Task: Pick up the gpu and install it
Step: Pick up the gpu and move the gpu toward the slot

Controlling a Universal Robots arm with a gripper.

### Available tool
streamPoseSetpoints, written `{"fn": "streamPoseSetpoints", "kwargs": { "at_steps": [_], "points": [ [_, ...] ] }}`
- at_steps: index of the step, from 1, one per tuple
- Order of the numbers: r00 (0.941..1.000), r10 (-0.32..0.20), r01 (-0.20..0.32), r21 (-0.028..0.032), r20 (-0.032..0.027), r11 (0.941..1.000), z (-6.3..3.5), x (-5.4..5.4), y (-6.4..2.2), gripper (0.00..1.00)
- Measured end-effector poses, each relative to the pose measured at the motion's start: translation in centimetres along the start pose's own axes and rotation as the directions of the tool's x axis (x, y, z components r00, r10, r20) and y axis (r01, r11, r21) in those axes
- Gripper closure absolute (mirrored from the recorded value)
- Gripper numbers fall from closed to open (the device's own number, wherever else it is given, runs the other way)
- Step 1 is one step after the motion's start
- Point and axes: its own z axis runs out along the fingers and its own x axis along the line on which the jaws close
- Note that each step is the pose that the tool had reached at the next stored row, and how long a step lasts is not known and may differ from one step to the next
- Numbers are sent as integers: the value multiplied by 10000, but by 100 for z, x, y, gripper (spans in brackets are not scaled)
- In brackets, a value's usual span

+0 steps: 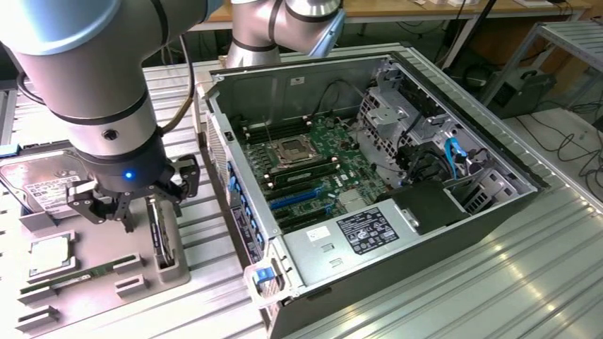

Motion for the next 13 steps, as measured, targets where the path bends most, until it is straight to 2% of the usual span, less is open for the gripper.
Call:
{"fn": "streamPoseSetpoints", "kwargs": {
  "at_steps": [4, 8, 13],
  "points": [
    [10000, 1, -1, 0, -28, 10000, 42, 1, -2, 32],
    [9999, 100, -100, 23, -133, 9999, 100, 1, 17, 32],
    [9993, 334, -333, 27, -139, 9994, 188, 1, 36, 32]
  ]
}}
